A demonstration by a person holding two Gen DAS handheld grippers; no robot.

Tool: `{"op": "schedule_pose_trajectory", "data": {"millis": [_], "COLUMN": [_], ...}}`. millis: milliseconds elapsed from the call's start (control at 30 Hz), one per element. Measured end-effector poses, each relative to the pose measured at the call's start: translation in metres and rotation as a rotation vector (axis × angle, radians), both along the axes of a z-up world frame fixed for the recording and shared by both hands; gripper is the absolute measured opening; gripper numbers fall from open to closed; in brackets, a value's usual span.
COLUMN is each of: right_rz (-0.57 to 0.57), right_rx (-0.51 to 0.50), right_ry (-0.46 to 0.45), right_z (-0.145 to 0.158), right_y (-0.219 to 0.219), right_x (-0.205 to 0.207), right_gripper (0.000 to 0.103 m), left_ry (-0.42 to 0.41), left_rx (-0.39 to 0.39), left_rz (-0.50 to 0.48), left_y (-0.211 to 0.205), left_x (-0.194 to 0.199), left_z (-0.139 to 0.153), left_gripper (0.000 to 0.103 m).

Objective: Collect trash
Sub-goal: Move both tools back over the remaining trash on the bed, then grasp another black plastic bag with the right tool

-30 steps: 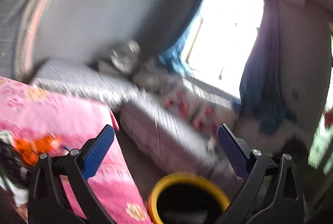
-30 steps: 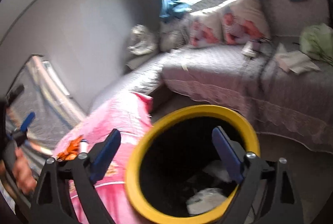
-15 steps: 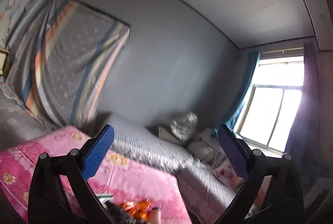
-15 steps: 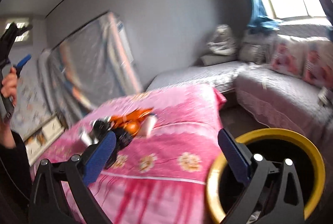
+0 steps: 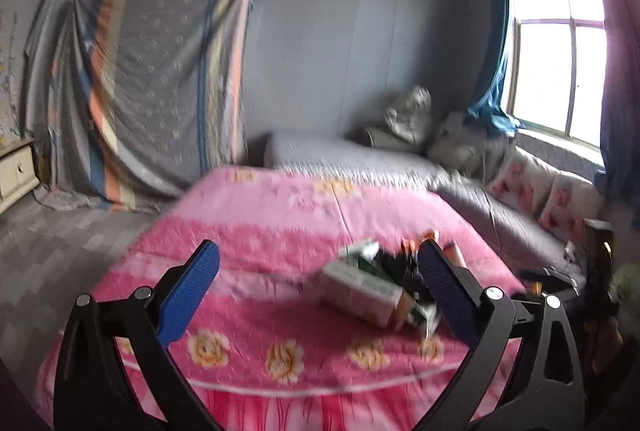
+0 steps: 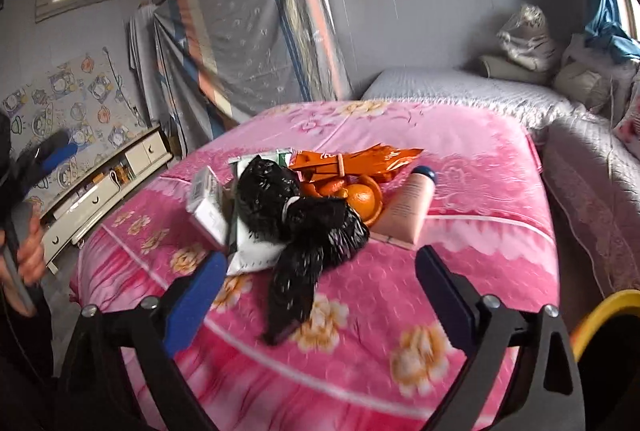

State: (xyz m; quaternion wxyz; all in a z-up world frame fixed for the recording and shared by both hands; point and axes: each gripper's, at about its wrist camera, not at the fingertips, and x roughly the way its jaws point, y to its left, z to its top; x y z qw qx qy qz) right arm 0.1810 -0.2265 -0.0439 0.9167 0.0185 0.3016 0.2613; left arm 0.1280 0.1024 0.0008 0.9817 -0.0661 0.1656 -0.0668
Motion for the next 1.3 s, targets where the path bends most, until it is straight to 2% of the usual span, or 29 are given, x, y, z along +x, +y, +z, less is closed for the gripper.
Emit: {"op": "schedule_pose_trajectory", "data": {"millis": [133, 267, 400, 433, 500, 567, 667, 733, 900, 1067, 1300], "right_rz": [0.036, 0.038, 0.039, 0.042, 0.054, 0.069, 0.09, 0.135, 0.138, 0.094, 0.066], "right_rx": [-0.066, -0.077, -0.048, -0.044, -0.041, -0.035, 0.019, 0.113, 0.256, 0.292, 0.314], "right_ry": [0.038, 0.112, 0.168, 0.178, 0.196, 0.204, 0.234, 0.237, 0.107, 0.017, -0.026], "right_z": [-0.008, -0.023, -0.032, -0.034, -0.037, -0.037, -0.033, -0.02, 0.028, 0.051, 0.048], "right_y": [0.025, 0.038, 0.04, 0.041, 0.044, 0.046, 0.046, 0.04, 0.004, -0.036, -0.062], "right_x": [0.026, 0.056, 0.074, 0.077, 0.08, 0.081, 0.075, 0.06, 0.015, -0.024, -0.062], "right_gripper": [0.081, 0.073, 0.069, 0.065, 0.053, 0.032, 0.015, 0.013, 0.012, 0.012, 0.012], "left_ry": [0.07, 0.149, 0.215, 0.225, 0.245, 0.264, 0.281, 0.293, 0.311, 0.342, 0.373], "left_rx": [-0.107, -0.187, -0.194, -0.19, -0.193, -0.197, -0.193, -0.181, -0.136, -0.112, -0.062], "left_rz": [-0.09, -0.125, -0.112, -0.106, -0.093, -0.082, -0.064, -0.06, -0.051, -0.019, -0.008], "left_y": [0.009, 0.011, 0.012, 0.012, 0.013, 0.013, 0.01, 0.005, -0.007, -0.015, -0.029], "left_x": [0.015, 0.029, 0.038, 0.04, 0.044, 0.046, 0.047, 0.048, 0.05, 0.054, 0.059], "left_z": [-0.015, -0.034, -0.048, -0.05, -0.054, -0.056, -0.058, -0.058, -0.055, -0.06, -0.06], "left_gripper": [0.095, 0.095, 0.095, 0.095, 0.095, 0.095, 0.095, 0.095, 0.095, 0.095, 0.095]}}
